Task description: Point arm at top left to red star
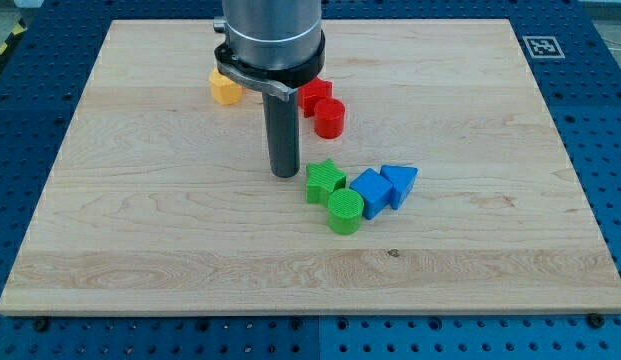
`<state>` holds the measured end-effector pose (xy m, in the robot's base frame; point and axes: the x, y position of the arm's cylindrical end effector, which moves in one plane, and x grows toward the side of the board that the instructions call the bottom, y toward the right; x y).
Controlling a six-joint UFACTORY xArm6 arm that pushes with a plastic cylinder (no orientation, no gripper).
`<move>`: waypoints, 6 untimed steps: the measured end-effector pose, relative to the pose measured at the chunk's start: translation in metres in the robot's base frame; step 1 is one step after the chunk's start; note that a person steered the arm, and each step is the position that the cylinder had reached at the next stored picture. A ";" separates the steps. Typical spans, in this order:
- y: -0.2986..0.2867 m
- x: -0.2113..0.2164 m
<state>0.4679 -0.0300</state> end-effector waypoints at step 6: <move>-0.013 -0.099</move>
